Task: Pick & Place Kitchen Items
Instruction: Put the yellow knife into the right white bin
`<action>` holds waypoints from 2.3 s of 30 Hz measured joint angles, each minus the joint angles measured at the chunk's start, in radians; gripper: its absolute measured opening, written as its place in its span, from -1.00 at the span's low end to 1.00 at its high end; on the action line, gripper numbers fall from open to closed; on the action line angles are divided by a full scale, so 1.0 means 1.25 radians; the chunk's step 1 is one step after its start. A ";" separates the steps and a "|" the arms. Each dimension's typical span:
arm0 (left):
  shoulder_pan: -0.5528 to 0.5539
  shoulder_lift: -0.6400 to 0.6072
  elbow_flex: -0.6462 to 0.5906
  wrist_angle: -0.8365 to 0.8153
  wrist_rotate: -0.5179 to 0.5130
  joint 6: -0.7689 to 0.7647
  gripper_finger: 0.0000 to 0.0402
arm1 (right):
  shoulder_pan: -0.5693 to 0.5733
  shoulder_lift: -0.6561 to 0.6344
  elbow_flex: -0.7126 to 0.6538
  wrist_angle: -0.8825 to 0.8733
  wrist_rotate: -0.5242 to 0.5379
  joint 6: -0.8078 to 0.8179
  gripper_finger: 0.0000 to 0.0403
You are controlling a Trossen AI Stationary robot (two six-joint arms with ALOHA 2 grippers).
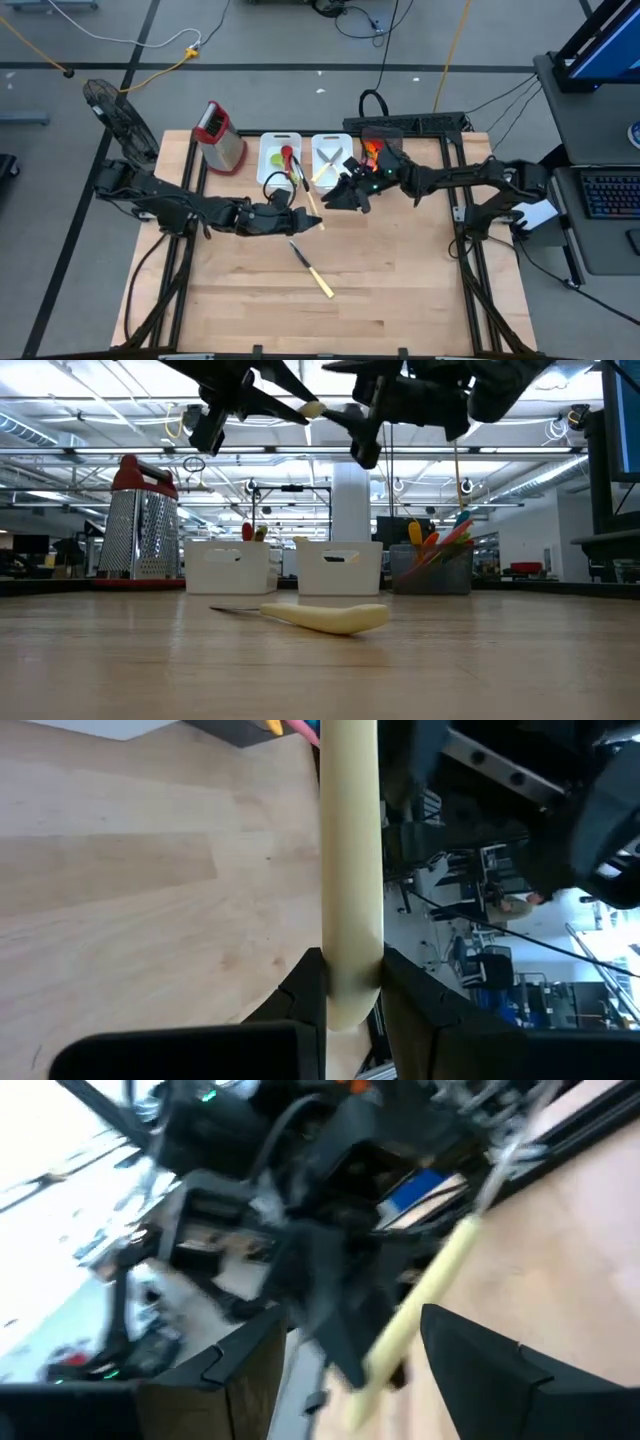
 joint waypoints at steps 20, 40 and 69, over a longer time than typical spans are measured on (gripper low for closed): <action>0.002 0.000 0.000 0.000 0.013 -0.010 -0.72 | 0.034 0.000 0.023 -0.117 0.143 -0.076 0.13; 0.040 0.111 0.074 0.041 0.067 0.015 -0.72 | 0.044 0.001 0.022 -0.155 0.161 -0.073 0.14; 0.050 0.150 0.130 -0.019 0.081 0.037 -0.79 | 0.031 -0.002 0.022 -0.242 0.154 -0.102 -0.83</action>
